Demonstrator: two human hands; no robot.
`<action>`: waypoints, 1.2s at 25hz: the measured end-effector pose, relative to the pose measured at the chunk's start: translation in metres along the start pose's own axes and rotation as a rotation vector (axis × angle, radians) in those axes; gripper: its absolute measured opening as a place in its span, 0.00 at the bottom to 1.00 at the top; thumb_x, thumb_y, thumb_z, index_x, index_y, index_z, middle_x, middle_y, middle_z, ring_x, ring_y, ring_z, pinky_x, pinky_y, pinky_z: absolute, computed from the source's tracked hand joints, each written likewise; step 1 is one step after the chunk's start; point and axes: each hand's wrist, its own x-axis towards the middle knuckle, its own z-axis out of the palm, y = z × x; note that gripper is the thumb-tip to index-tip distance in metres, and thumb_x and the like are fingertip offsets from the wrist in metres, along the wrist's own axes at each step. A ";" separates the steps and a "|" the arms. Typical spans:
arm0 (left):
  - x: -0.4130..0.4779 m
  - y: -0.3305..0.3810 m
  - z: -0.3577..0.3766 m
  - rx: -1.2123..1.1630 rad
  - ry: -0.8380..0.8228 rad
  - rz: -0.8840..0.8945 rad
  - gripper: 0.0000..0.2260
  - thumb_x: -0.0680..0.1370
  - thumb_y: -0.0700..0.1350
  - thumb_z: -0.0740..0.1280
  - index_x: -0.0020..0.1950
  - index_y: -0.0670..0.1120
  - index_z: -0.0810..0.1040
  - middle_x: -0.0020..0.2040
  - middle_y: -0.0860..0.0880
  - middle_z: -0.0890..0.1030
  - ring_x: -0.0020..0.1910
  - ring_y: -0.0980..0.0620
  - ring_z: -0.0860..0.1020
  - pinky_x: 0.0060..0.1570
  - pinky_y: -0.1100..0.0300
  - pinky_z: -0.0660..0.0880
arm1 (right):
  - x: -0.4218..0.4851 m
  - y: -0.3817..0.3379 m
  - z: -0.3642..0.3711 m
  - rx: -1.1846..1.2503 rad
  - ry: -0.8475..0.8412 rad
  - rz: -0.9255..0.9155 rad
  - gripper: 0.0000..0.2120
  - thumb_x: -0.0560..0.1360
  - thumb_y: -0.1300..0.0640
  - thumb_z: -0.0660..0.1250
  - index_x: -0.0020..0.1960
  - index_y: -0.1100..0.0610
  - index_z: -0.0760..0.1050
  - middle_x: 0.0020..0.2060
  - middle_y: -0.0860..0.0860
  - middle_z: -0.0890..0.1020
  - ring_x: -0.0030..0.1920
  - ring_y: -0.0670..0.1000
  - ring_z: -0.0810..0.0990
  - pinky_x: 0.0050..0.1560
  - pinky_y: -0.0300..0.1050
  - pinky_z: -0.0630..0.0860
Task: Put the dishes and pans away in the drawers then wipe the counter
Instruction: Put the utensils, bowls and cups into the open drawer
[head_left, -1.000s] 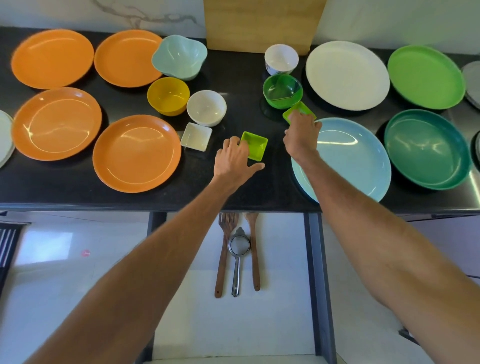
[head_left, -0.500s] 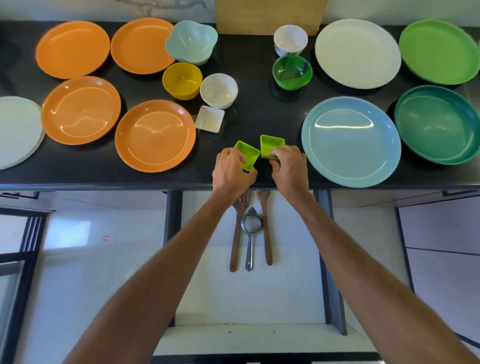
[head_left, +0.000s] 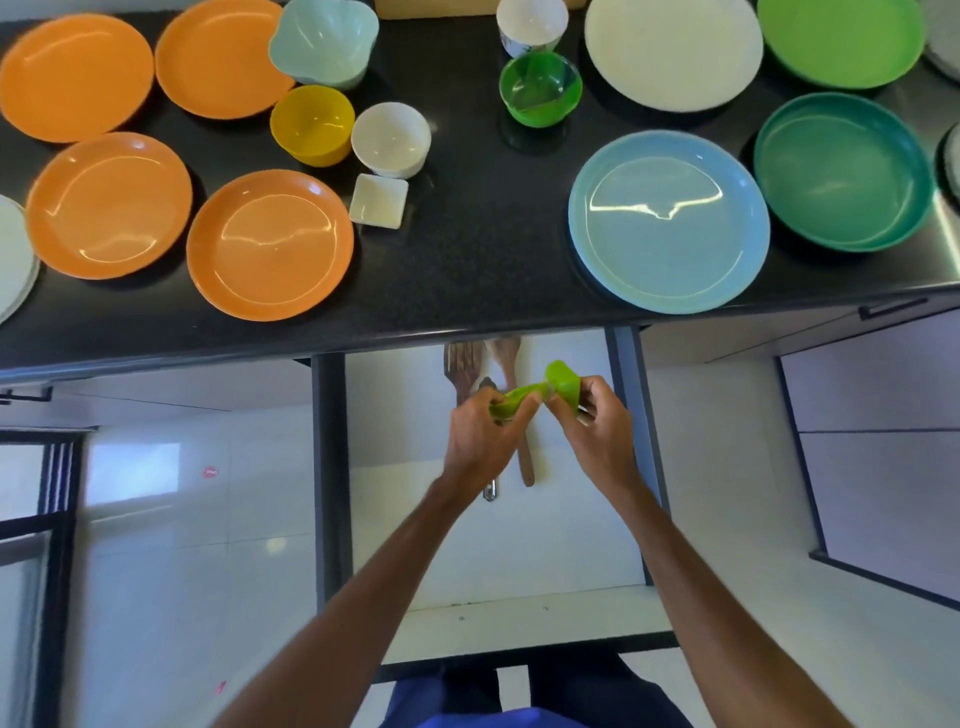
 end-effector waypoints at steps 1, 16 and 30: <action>0.004 -0.001 0.009 -0.026 -0.073 -0.044 0.20 0.78 0.65 0.67 0.39 0.49 0.75 0.34 0.53 0.79 0.32 0.57 0.77 0.33 0.61 0.74 | 0.003 0.011 -0.001 0.030 0.008 0.072 0.14 0.77 0.51 0.75 0.56 0.58 0.77 0.48 0.51 0.85 0.49 0.48 0.85 0.46 0.38 0.81; 0.138 -0.058 0.111 -0.031 -0.225 -0.292 0.20 0.78 0.56 0.71 0.58 0.41 0.76 0.52 0.42 0.83 0.38 0.46 0.86 0.31 0.61 0.82 | 0.088 0.151 0.001 0.420 0.074 0.487 0.22 0.77 0.65 0.74 0.69 0.61 0.74 0.62 0.58 0.81 0.59 0.57 0.83 0.49 0.49 0.85; 0.113 -0.061 0.119 0.546 -0.054 0.098 0.34 0.77 0.49 0.75 0.79 0.50 0.64 0.73 0.40 0.72 0.64 0.40 0.78 0.56 0.45 0.81 | 0.084 0.125 0.007 -0.687 0.090 0.215 0.31 0.74 0.56 0.77 0.73 0.58 0.67 0.66 0.59 0.74 0.64 0.62 0.78 0.58 0.58 0.80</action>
